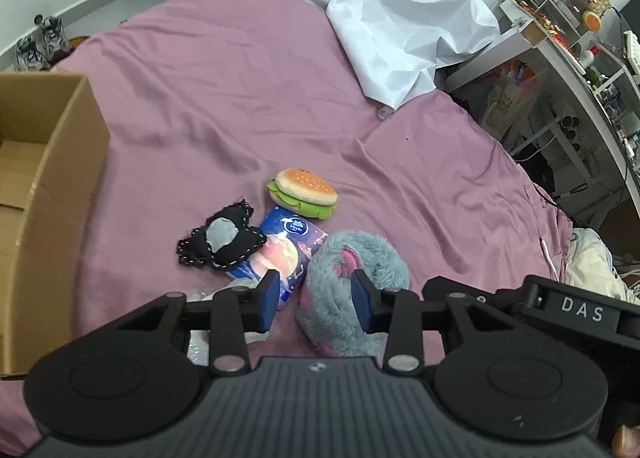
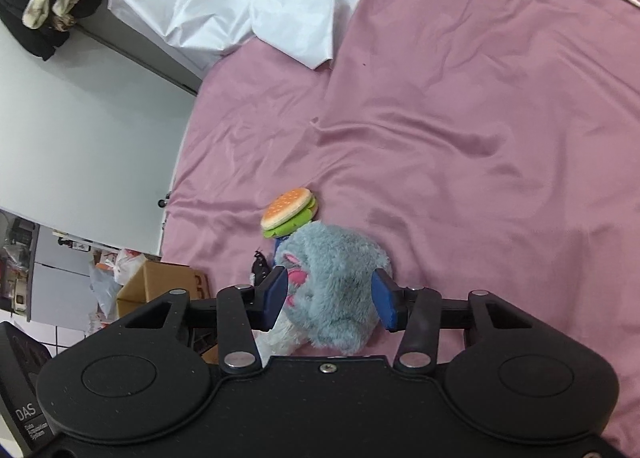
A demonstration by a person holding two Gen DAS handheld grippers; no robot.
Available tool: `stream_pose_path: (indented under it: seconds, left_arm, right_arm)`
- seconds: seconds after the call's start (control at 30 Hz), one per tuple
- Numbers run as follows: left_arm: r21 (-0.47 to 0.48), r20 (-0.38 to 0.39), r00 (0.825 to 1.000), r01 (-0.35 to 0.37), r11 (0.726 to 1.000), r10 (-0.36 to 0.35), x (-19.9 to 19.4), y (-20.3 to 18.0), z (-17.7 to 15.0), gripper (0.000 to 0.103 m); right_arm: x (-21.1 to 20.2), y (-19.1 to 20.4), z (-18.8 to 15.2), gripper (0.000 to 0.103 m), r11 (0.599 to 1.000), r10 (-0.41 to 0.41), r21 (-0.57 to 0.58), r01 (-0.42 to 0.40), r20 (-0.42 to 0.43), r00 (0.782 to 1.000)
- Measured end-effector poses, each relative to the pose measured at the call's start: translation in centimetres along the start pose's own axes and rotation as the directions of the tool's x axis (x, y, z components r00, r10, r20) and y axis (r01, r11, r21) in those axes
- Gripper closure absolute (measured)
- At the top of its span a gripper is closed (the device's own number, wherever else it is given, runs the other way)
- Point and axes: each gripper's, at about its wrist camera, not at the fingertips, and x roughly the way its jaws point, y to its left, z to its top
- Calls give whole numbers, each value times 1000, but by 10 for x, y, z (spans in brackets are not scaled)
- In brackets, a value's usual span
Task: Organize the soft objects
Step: 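Lower the left gripper onto the grey-blue plush and close it, then lift the grey-blue plush with the left gripper and carry it over the box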
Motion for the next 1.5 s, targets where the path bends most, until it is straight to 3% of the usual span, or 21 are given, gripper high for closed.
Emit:
stream_pose_path:
  seconds: [0.37, 0.57, 0.7, 1.03, 1.5]
  left_arm:
    - [-109, -70, 998, -2, 994, -6, 41, 6, -2, 74]
    - [-147, -65, 998, 2, 989, -12, 53, 2, -3, 74]
    - [-193, -60, 998, 5, 981, -17, 56, 2, 0, 77]
    - [-150, -16, 1000, 16, 989, -18, 36, -5, 2, 80]
    - [-112, 101, 995, 16, 994, -4, -22, 0, 7, 83]
  right_arm:
    - [39, -7, 8, 62, 997, -52, 53, 56, -79, 995]
    - [49, -14, 10, 73, 995, -30, 96, 38, -85, 996]
    - [54, -11, 13, 76, 993, -57, 98, 63, -57, 997]
    - [41, -4, 10, 81, 998, -35, 55, 35, -7, 999]
    - [10, 24, -6, 83, 993, 111, -43, -107, 85, 990]
